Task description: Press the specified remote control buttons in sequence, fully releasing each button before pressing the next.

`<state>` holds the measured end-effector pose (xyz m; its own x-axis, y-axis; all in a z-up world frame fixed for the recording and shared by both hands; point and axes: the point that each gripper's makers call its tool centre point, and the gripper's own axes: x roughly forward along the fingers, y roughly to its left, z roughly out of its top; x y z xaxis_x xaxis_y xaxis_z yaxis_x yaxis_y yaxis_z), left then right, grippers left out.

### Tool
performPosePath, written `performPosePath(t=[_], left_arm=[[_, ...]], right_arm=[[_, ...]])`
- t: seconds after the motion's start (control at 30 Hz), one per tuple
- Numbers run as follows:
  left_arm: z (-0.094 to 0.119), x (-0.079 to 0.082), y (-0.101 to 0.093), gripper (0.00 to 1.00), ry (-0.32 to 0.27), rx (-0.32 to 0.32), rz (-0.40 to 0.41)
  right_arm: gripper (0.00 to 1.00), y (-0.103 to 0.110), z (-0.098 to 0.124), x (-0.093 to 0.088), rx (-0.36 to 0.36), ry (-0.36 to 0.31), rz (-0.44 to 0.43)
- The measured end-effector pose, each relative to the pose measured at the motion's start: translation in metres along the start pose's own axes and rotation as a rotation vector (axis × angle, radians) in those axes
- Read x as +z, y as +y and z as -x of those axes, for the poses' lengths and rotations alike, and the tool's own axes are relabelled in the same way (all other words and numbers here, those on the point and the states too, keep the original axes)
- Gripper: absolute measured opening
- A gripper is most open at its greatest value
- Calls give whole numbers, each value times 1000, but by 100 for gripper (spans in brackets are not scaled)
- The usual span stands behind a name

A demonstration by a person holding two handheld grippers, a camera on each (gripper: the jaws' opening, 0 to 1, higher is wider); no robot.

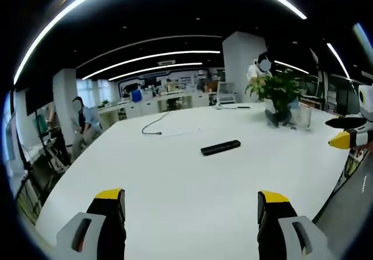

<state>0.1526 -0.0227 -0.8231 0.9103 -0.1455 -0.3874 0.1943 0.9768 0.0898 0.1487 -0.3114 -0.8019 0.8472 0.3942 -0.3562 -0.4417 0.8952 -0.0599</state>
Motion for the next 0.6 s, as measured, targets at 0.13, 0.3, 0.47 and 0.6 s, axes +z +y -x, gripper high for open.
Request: performPosePath(t=[0.13, 0.3, 0.47, 0.6], left_arm=[[0, -1, 1, 98, 3, 4, -2], [0, -1, 1, 98, 3, 5, -1], [0, -2, 1, 98, 7, 5, -9], [-1, -4, 0, 98, 19, 3, -10]], right_arm=[[79, 0, 0, 0, 1, 2, 5], [79, 0, 0, -1, -1, 6, 6], [78, -1, -1, -1, -3, 9, 5], [78, 0, -1, -1, -3, 8, 7]])
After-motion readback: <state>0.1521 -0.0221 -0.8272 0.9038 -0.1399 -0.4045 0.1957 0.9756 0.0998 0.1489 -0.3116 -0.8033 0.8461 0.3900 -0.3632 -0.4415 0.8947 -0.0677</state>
